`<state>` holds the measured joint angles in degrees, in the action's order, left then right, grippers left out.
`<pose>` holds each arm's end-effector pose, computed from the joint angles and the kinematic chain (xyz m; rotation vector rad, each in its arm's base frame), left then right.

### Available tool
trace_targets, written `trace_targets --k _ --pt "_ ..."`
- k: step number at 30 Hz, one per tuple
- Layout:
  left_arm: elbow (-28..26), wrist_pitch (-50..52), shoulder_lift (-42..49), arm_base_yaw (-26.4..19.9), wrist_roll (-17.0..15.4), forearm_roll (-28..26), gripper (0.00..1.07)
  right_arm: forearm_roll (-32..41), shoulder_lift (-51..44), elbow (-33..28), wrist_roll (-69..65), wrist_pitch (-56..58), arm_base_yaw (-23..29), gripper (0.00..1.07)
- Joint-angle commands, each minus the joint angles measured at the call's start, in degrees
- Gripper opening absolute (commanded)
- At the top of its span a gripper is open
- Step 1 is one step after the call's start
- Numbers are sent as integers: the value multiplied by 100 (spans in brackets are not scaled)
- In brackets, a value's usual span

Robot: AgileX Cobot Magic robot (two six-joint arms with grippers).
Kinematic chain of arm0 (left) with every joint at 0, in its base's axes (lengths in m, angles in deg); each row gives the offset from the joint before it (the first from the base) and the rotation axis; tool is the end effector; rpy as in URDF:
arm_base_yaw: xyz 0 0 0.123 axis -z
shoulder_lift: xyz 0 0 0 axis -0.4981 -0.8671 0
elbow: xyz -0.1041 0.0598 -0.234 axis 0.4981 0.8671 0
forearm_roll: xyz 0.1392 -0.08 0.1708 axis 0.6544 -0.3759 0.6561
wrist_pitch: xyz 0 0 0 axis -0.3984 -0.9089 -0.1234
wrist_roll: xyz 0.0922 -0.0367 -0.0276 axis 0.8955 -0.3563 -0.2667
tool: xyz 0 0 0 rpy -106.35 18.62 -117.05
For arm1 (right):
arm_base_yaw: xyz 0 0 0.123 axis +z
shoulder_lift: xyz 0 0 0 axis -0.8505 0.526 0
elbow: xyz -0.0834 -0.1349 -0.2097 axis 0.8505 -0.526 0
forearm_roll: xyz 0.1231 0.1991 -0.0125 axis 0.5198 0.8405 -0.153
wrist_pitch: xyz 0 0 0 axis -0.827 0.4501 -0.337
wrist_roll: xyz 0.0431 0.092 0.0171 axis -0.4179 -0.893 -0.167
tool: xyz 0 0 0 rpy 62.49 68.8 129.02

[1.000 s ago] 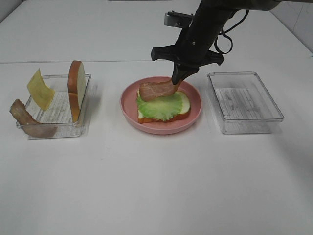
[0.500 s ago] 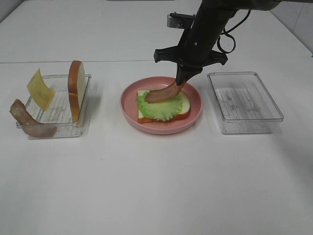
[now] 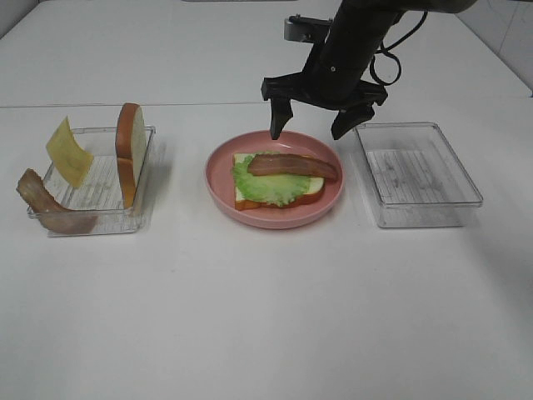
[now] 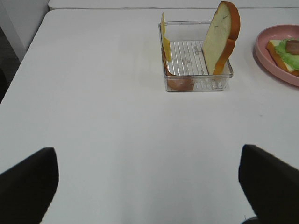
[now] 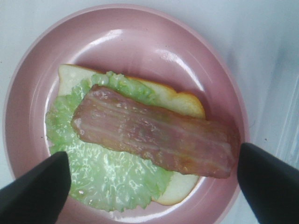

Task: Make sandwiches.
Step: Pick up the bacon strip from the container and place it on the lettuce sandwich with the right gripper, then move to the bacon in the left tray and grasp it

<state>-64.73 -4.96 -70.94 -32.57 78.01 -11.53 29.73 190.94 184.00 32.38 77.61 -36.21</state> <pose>0.0094 -0.0030 0.2654 -0.0455 2.0436 -0.0148 0.4165 0.1848 0.1604 -0.2884 2.8748 0.3232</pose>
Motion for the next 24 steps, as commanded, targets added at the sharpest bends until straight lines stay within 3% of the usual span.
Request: trace_targets --k 1,7,13,24 --pt "0 34 69 29 0 6 102 -241 -69 350 29 367 29 97" --pt "0 34 69 29 0 6 102 -825 -69 928 -23 1318 29 97" --pt "0 34 69 29 0 6 102 -1031 -103 1071 -23 1816 -63 96" --pt "0 34 69 29 0 11 102 -865 -682 928 6 1816 -1197 96"
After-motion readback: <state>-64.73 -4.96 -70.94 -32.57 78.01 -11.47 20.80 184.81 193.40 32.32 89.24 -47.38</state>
